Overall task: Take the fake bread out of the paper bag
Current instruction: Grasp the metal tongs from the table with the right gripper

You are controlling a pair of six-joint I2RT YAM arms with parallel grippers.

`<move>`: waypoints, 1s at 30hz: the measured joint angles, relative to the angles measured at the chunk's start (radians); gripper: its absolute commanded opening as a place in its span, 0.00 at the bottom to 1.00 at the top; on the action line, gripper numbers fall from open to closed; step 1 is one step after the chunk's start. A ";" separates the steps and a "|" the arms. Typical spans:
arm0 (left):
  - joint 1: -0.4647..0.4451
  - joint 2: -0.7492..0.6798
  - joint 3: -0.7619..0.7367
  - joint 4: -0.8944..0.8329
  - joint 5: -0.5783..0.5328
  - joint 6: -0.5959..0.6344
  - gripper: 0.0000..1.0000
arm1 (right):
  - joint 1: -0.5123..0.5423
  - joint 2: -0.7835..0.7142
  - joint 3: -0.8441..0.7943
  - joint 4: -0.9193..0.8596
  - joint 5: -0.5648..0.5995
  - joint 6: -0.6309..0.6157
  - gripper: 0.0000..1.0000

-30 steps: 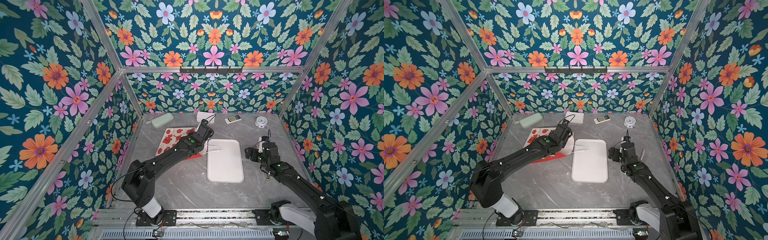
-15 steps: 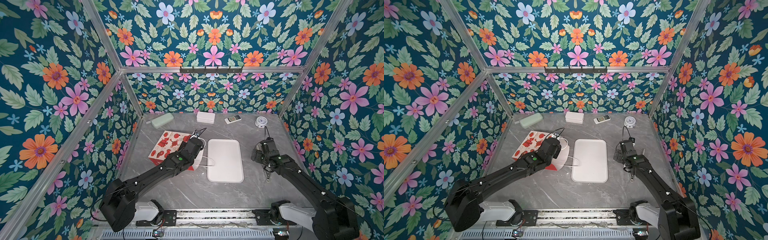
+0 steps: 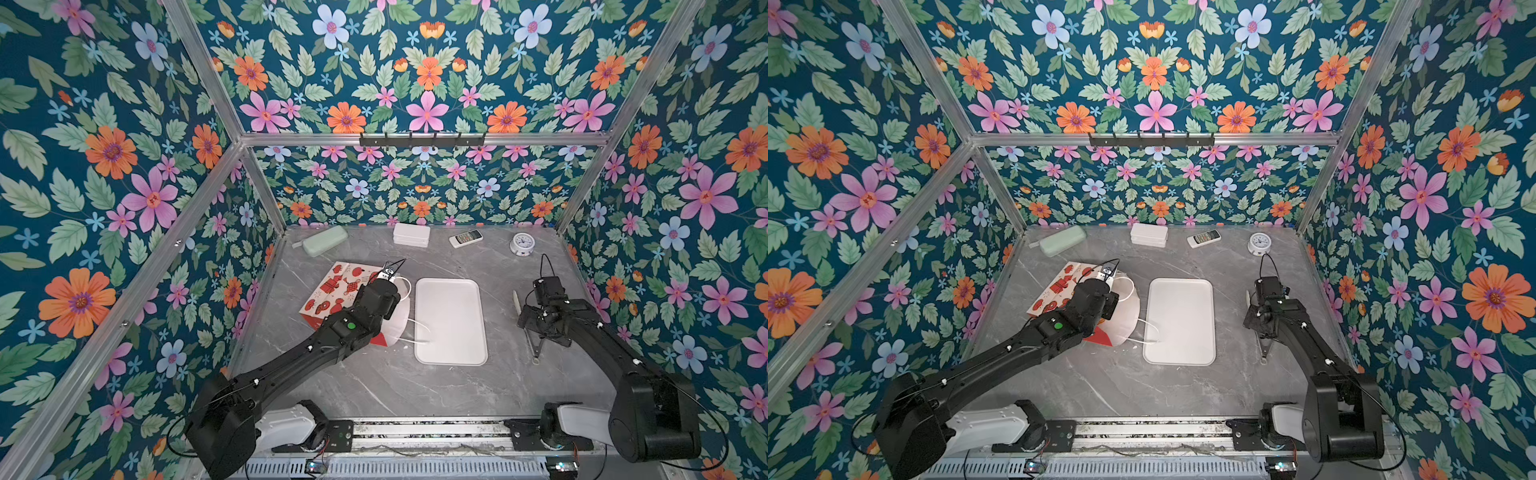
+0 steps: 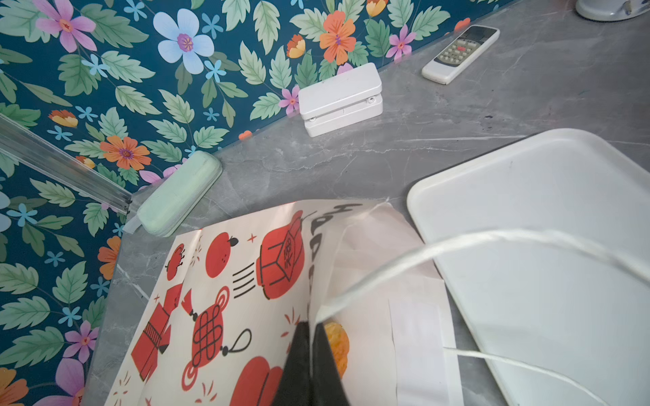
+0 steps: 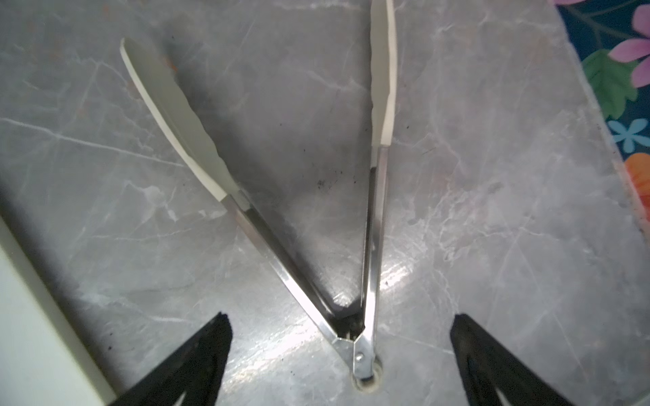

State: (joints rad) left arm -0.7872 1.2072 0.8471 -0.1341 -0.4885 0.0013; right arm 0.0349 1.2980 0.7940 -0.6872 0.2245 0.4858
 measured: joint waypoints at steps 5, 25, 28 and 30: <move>0.000 -0.022 -0.019 0.011 0.025 0.000 0.00 | -0.003 0.105 0.041 -0.033 -0.034 0.003 0.99; 0.008 -0.065 -0.067 0.069 0.087 0.001 0.00 | -0.039 0.344 0.158 -0.065 -0.118 -0.082 0.93; 0.008 -0.078 -0.071 0.074 0.090 0.001 0.00 | -0.077 0.346 0.150 -0.050 -0.168 -0.096 0.89; 0.008 -0.085 -0.073 0.073 0.090 0.001 0.00 | -0.109 0.343 0.136 -0.030 -0.207 -0.096 0.86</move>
State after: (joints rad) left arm -0.7795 1.1217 0.7742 -0.0608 -0.3988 0.0021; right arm -0.0742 1.6405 0.9298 -0.7174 0.0174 0.3897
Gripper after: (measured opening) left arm 0.048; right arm 0.881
